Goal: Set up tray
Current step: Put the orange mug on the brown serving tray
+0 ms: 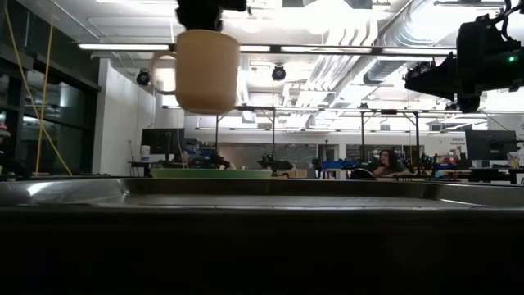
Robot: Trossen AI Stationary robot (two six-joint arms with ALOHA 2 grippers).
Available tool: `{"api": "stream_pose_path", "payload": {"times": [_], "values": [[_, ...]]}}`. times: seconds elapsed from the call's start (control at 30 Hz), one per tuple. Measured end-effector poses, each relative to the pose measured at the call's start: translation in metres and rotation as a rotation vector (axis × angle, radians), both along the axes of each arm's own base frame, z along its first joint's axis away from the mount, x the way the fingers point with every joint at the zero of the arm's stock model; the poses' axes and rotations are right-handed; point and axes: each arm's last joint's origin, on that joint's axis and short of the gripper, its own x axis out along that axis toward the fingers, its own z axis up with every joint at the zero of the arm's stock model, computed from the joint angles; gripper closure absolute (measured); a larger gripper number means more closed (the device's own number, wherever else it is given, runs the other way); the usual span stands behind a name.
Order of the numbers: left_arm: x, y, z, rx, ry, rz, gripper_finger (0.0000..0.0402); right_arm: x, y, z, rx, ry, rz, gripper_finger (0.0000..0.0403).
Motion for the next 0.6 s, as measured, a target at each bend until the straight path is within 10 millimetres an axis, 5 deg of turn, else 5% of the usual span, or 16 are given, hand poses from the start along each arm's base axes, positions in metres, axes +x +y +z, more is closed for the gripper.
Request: {"api": "stream_pose_path", "payload": {"times": [0.6], "values": [[-0.028, -0.025, -0.017, -0.004, 0.003, -0.004, 0.0390, 0.000, 0.000, 0.000, 0.007, -0.005, 0.001, 0.0402]]}}
